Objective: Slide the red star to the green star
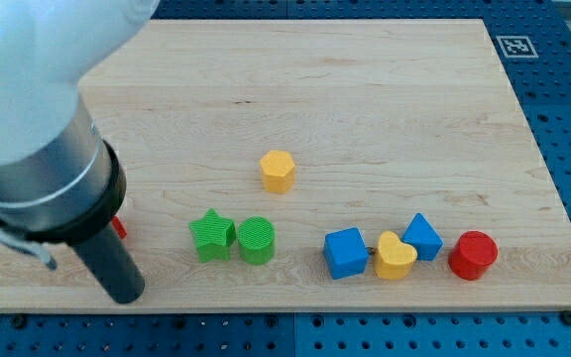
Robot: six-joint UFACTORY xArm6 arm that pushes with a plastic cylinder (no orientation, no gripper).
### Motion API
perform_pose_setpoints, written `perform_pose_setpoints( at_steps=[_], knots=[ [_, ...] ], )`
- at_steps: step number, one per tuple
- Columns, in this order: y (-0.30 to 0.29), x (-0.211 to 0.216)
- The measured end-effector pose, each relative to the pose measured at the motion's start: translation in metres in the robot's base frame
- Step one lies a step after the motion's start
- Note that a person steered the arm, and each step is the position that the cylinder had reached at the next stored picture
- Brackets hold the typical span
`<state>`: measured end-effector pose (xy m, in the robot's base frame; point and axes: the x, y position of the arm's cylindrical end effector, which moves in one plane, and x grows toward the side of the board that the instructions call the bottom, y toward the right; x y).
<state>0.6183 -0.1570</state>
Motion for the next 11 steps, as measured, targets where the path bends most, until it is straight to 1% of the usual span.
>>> perform_pose_setpoints(
  at_steps=[1,2,3,4,6,7,9,11],
  knots=[
    [-0.035,0.0],
    [-0.074,-0.023],
    [-0.079,-0.067],
    [-0.067,-0.074],
    [-0.028,-0.071],
    [-0.022,-0.071],
    [-0.076,-0.071],
    [-0.083,-0.059]
  ],
)
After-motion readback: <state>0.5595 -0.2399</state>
